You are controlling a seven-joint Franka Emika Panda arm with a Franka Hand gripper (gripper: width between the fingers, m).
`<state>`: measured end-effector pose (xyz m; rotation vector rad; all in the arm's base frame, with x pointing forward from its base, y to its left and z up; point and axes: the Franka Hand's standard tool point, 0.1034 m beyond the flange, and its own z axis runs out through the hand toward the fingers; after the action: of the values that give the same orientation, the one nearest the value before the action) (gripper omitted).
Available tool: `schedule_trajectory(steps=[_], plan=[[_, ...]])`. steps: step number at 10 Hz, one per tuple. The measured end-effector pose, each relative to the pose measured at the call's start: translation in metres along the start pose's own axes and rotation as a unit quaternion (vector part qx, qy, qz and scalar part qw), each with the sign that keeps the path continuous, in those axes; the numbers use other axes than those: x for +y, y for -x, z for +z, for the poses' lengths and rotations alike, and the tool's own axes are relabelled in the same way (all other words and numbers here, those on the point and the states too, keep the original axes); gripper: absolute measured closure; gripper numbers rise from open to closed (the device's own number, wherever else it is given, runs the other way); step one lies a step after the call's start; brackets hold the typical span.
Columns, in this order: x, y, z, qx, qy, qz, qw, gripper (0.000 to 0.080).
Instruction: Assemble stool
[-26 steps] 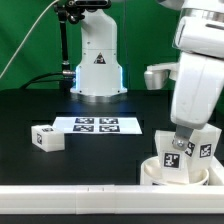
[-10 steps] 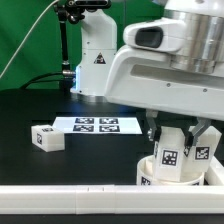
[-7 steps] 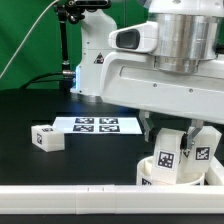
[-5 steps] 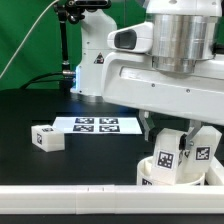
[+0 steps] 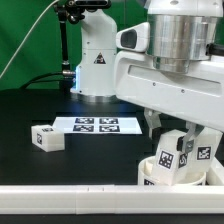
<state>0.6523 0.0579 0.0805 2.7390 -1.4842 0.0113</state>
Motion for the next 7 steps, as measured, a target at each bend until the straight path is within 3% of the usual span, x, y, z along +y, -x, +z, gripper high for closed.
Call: schedule_trajectory(steps=[1, 4, 7], plan=[[0.0001, -0.0003, 0.0001, 0.0, -0.001, 0.032, 1.0, 0.0461], [0.0009, -0.0018, 0.001, -0.009, -0.032, 0.203, 0.979, 0.0461], [0.001, 0.0026, 0.0009, -0.022, -0.065, 0.346, 0.936, 0.0461]])
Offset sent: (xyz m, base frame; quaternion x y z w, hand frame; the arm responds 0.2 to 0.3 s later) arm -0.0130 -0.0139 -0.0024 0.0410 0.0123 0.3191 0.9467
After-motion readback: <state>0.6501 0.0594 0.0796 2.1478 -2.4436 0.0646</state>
